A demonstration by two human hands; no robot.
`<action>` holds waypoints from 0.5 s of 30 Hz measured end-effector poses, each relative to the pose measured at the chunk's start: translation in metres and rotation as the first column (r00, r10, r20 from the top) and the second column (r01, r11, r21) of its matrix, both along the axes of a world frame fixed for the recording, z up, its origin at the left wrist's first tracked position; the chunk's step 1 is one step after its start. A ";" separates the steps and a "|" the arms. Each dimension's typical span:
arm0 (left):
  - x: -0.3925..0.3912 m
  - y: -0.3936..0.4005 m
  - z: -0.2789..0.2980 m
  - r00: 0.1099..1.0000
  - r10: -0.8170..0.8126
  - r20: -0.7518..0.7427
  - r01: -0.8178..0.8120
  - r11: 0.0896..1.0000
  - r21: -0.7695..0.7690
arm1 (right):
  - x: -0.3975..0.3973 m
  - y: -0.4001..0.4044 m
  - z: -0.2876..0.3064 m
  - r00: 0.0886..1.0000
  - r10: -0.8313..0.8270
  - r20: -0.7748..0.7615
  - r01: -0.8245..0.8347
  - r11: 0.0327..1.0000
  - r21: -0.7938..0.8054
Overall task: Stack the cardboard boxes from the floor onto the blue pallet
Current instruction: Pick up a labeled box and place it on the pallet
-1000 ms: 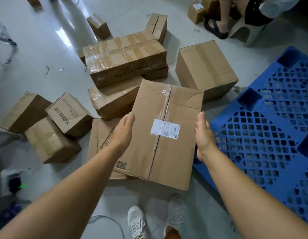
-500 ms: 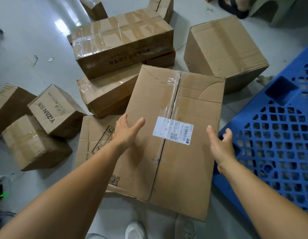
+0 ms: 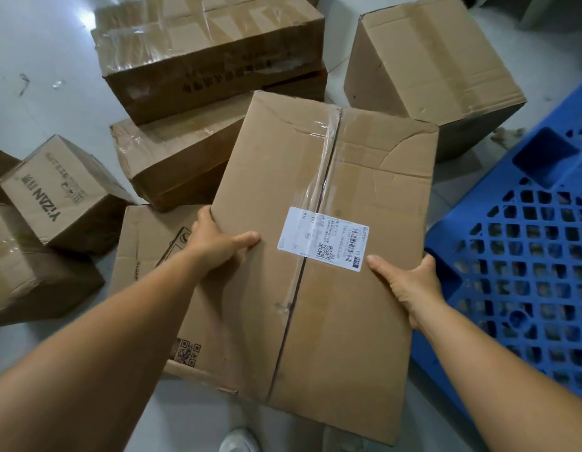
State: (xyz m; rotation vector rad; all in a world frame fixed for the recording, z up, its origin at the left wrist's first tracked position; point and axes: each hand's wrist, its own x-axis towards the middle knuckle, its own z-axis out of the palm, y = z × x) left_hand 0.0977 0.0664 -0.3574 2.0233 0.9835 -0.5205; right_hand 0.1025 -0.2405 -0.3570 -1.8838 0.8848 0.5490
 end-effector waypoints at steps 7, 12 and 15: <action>-0.001 0.010 -0.002 0.999 0.027 0.019 -0.026 0.997 -0.073 | -0.001 -0.001 -0.003 0.997 -0.078 -0.011 0.079 0.991 0.106; -0.005 0.010 -0.003 0.999 0.027 0.045 -0.024 0.996 -0.083 | 0.000 -0.002 -0.003 0.996 -0.088 -0.003 0.088 0.988 0.131; -0.010 0.010 -0.003 0.998 0.037 0.055 -0.033 0.996 -0.086 | 0.000 -0.001 0.000 0.997 -0.082 0.000 0.081 0.987 0.142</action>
